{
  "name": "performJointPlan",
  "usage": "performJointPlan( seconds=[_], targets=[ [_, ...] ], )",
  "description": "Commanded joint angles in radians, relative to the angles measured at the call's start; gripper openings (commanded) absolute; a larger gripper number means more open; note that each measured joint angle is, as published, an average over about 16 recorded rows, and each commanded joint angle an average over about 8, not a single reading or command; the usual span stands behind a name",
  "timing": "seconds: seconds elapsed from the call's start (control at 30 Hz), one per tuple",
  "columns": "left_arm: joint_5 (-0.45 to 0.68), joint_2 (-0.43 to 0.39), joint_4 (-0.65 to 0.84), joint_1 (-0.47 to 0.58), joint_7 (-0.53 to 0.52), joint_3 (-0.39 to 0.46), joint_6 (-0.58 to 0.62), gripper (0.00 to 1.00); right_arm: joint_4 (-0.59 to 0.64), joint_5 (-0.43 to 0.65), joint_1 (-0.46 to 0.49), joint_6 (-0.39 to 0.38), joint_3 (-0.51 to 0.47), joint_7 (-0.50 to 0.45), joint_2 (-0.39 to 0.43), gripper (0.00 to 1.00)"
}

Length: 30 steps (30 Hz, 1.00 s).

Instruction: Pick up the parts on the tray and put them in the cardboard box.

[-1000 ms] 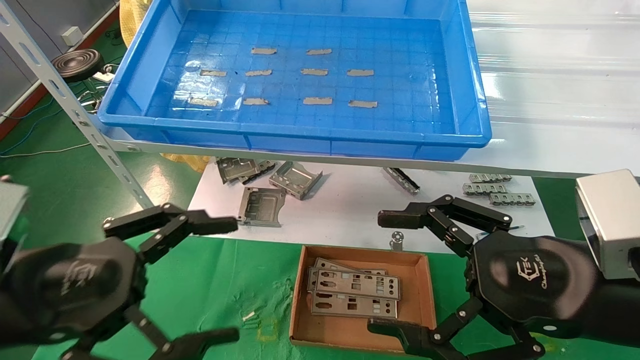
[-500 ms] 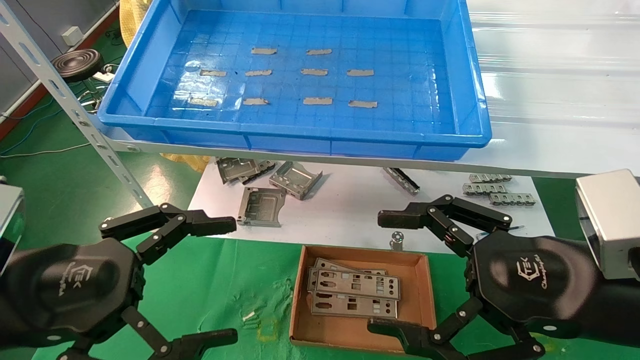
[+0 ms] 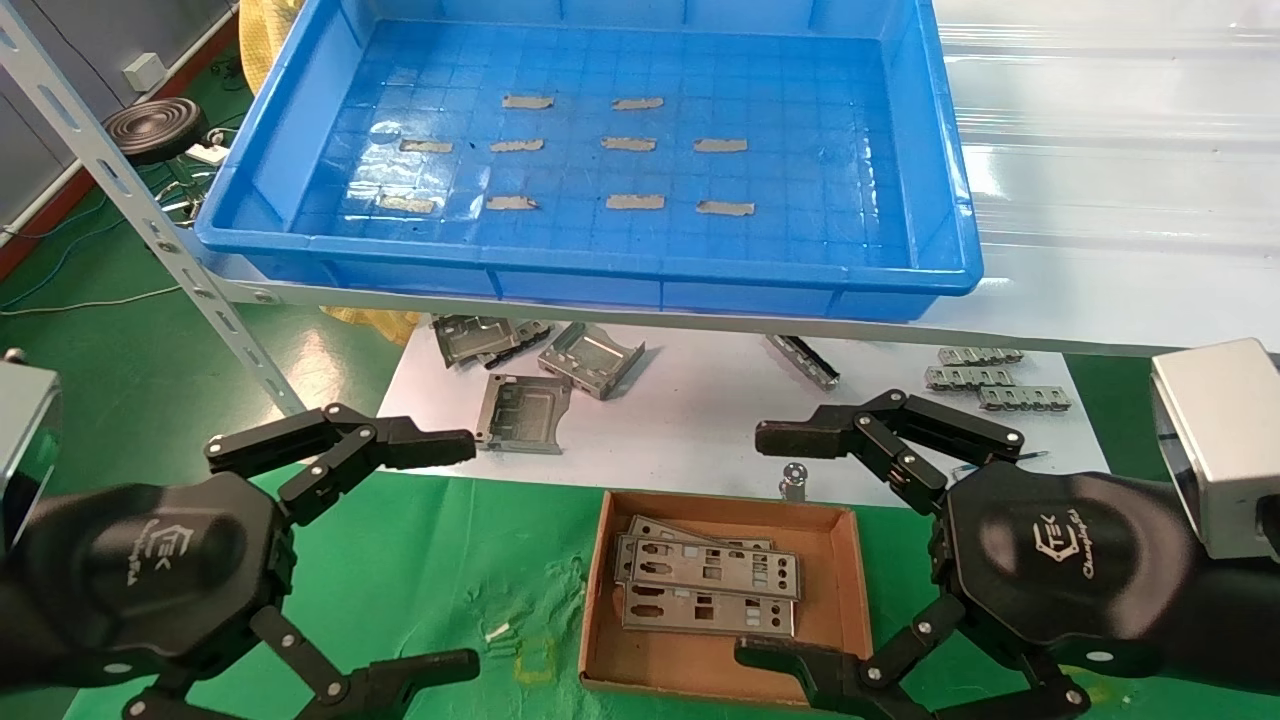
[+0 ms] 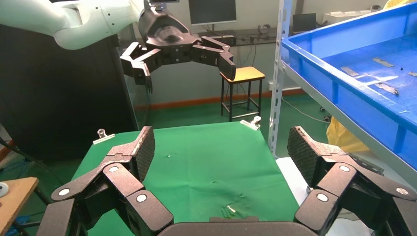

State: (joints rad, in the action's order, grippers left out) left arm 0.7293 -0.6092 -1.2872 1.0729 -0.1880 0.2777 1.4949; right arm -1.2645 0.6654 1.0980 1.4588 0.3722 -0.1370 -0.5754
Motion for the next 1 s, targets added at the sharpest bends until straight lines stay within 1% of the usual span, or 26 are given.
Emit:
performJointPlan(
  seconds=[0.03, 1.0],
  targets=[
    [0.000, -0.001, 0.001, 0.001, 0.001, 0.001, 0.000, 1.00, 0.000, 0.000, 0.000, 0.000, 0.000, 0.000, 0.000, 1.00],
    [0.002, -0.004, 0.006, 0.003, 0.003, 0.004, 0.001, 1.00, 0.000, 0.000, 0.000, 0.000, 0.000, 0.000, 0.000, 1.00]
  ],
)
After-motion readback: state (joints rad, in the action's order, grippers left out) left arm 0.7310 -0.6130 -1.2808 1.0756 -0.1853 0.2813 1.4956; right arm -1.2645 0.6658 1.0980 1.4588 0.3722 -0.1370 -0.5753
